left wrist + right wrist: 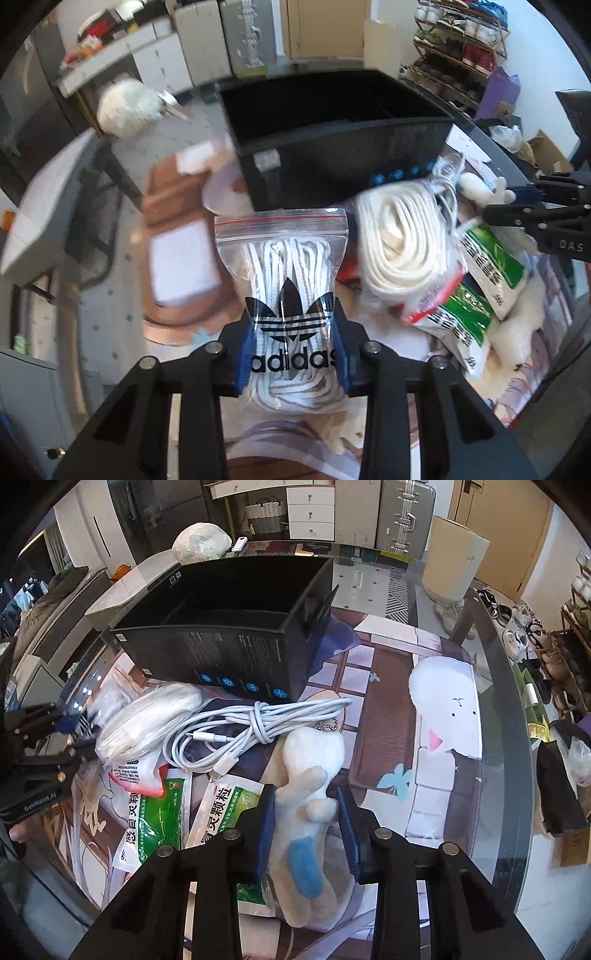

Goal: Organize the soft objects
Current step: 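Grasp and lift the adidas lace bag with left tool while right tool lifts the bunny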

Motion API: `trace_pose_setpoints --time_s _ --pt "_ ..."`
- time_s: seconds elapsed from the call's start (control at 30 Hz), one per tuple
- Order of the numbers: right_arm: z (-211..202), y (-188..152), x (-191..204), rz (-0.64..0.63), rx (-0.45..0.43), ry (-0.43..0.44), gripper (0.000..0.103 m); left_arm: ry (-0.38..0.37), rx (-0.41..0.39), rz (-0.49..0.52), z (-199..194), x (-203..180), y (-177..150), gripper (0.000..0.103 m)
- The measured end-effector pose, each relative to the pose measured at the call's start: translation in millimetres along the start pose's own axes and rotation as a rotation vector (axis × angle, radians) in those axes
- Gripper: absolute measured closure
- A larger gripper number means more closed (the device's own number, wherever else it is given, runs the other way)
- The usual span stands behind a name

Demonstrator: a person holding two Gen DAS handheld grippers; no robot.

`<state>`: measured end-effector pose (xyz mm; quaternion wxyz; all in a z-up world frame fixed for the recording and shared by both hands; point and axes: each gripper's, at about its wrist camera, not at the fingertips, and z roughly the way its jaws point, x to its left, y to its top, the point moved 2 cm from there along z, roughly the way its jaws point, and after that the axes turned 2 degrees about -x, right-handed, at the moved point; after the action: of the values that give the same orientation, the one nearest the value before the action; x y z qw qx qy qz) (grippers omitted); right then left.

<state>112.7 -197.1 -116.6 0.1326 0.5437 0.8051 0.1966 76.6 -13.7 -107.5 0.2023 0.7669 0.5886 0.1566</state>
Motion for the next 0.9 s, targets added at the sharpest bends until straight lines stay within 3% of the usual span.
trace_pose_setpoints --time_s 0.1,0.27,0.53,0.67,0.9 --pt "-10.0 2.7 0.8 -0.002 -0.037 -0.002 0.071 0.051 -0.054 0.02 -13.9 0.6 3.9 0.069" --pt "-36.8 6.3 9.1 -0.012 -0.147 0.003 0.071 0.044 -0.168 -0.011 -41.9 6.3 9.6 0.069" --pt "-89.4 10.0 37.3 -0.067 -0.436 0.078 0.071 0.043 -0.406 -0.038 -87.4 9.7 18.0 0.069" --pt "-125.7 3.0 48.3 -0.079 -0.644 0.033 0.071 0.058 -0.541 -0.045 -112.2 9.4 15.6 0.069" --pt "-146.8 -7.1 64.5 -0.104 -0.793 0.031 0.071 0.03 -0.732 -0.083 -146.3 17.2 3.6 0.069"
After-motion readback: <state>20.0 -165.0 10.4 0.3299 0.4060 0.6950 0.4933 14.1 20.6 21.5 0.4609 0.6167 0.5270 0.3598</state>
